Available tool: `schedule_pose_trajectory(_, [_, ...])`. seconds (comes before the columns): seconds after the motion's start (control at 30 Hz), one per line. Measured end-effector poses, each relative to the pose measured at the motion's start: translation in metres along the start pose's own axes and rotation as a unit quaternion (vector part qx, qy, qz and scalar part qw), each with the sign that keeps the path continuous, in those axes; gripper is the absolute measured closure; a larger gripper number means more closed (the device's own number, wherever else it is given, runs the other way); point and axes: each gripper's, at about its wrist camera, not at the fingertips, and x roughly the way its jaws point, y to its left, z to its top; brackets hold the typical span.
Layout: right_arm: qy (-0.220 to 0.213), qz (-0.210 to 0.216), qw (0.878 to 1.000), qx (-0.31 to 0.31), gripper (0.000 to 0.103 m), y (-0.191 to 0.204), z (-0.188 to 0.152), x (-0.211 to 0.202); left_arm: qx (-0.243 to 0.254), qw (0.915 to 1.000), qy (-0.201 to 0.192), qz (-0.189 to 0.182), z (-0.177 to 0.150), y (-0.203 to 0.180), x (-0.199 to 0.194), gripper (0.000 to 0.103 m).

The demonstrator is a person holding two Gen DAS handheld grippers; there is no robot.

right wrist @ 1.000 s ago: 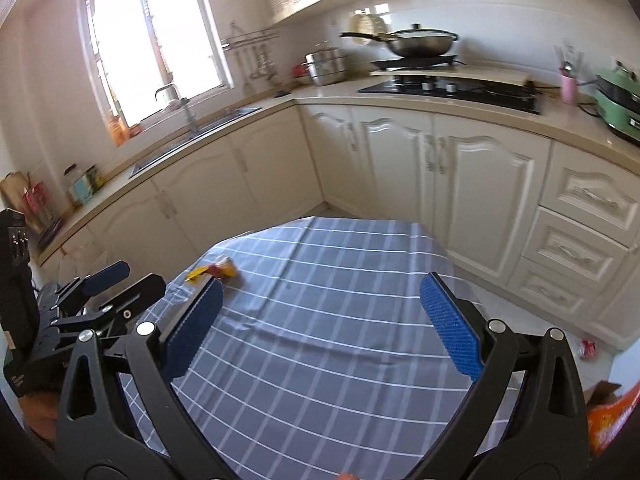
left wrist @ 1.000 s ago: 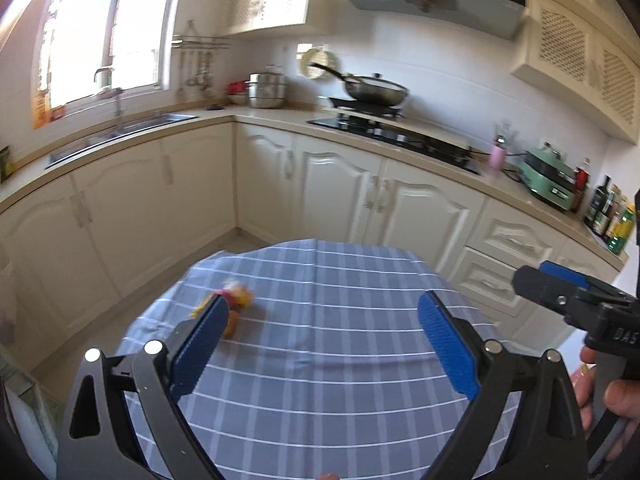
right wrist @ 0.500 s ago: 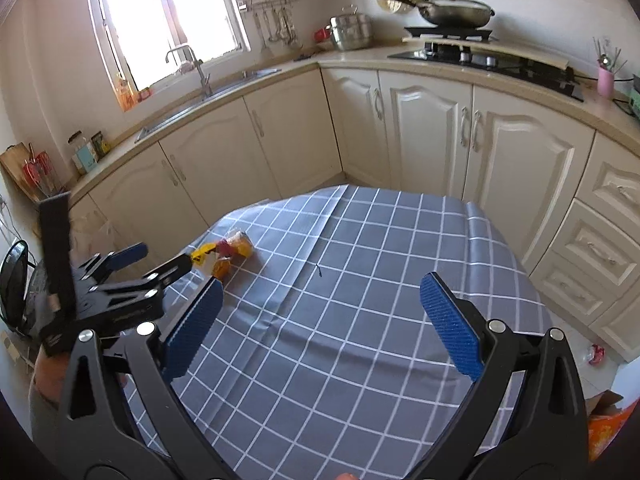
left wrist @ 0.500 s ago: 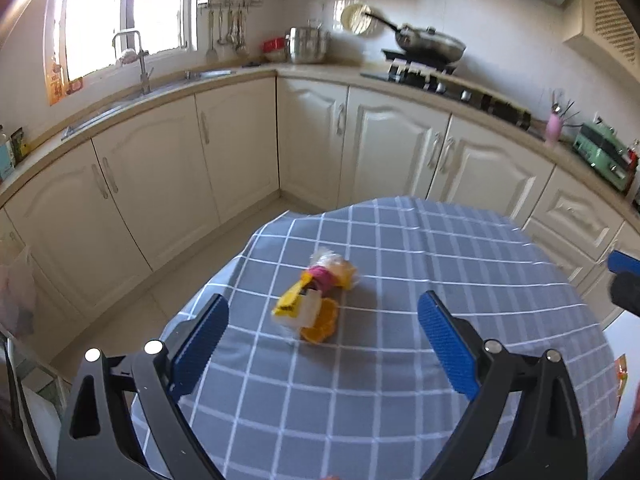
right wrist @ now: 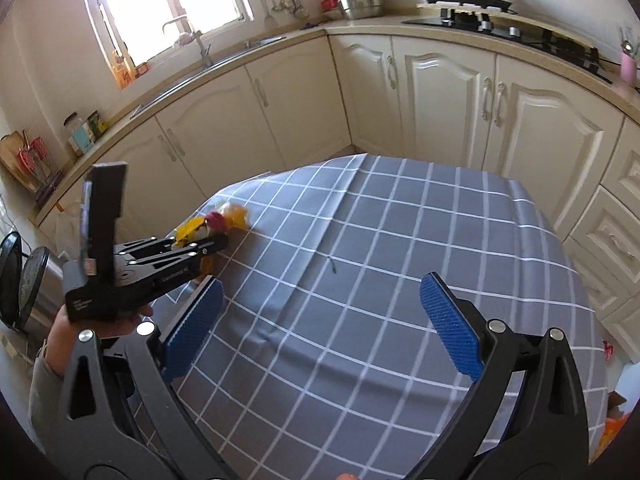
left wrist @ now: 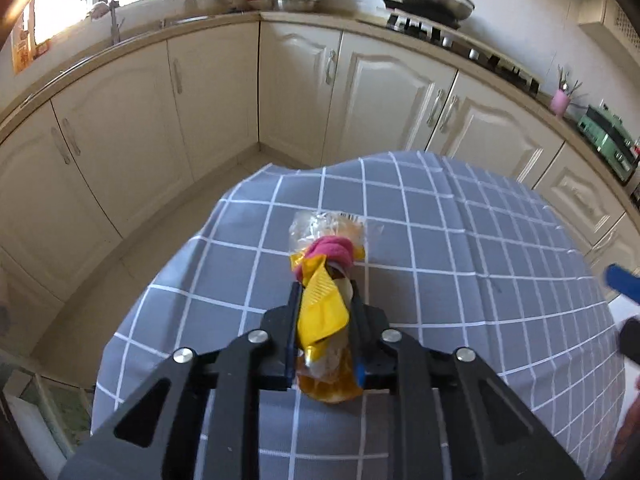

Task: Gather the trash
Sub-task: 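Grasp the yellow-and-pink wrapped item with the left tool while the right tool grasps the orange shell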

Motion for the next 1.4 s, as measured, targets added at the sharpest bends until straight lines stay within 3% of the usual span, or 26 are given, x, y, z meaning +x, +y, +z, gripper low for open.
schedule_pose_trajectory(0.33, [0.045, 0.038, 0.997, -0.051, 0.006, 0.046, -0.001, 0.062, -0.052, 0.9976, -0.046, 0.004, -0.013, 0.028, -0.05, 0.084])
schedule_pose_trajectory(0.6, [0.071, 0.05, 0.991, -0.104, 0.007, 0.084, 0.001, 0.114, -0.083, 0.9932, -0.06, 0.056, -0.036, 0.056, -0.079, 0.084])
schedule_pose_trajectory(0.67, [0.063, 0.041, 0.989, -0.127, 0.015, 0.095, -0.001, 0.118, -0.089, 0.9922, -0.06, 0.063, -0.043, 0.06, -0.086, 0.084])
schedule_pose_trajectory(0.73, [0.062, 0.032, 0.986, -0.152, 0.031, 0.106, -0.003, 0.118, -0.092, 0.9918, -0.06, 0.065, -0.047, 0.062, -0.09, 0.084])
schedule_pose_trajectory(0.8, [0.062, 0.026, 0.983, -0.171, 0.068, 0.114, -0.005, 0.117, -0.095, 0.9915, -0.06, 0.065, -0.05, 0.062, -0.095, 0.084])
schedule_pose_trajectory(0.87, [0.066, 0.037, 0.982, -0.172, 0.069, 0.114, -0.006, 0.116, -0.097, 0.9913, -0.061, 0.064, -0.052, 0.059, -0.098, 0.084])
schedule_pose_trajectory(1.03, [0.054, 0.067, 0.988, -0.129, 0.069, 0.09, -0.007, 0.087, -0.09, 0.992, -0.07, 0.055, -0.055, 0.044, -0.113, 0.084])
schedule_pose_trajectory(1.4, [-0.029, 0.045, 0.996, -0.077, 0.069, 0.026, -0.003, -0.033, -0.041, 0.9937, -0.103, 0.013, -0.049, -0.039, -0.15, 0.084])
